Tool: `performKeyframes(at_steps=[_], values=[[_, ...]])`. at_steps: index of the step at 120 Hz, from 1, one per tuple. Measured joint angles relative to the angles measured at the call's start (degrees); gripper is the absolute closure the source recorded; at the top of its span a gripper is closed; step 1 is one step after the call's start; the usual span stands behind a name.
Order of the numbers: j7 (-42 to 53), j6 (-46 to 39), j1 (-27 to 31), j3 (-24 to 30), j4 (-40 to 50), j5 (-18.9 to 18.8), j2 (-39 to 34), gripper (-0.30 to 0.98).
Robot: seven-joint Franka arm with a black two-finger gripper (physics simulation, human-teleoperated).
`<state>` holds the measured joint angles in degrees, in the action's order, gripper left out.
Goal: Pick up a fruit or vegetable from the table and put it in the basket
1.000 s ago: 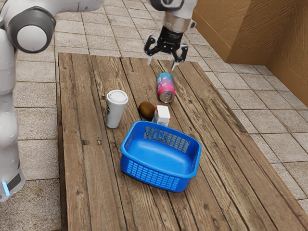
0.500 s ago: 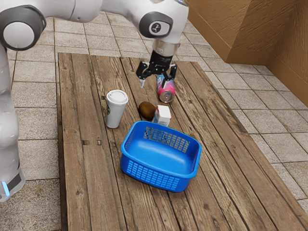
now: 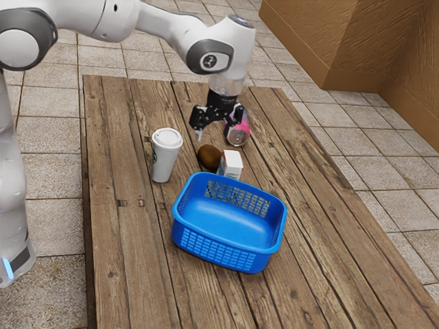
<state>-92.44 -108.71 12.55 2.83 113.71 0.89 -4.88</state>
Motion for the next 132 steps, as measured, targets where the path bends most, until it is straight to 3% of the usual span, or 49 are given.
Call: performKeyframes(at_steps=[132], values=[[-5.3,-7.7,-0.1,-0.1,5.4,0.0,2.1,0.0]])
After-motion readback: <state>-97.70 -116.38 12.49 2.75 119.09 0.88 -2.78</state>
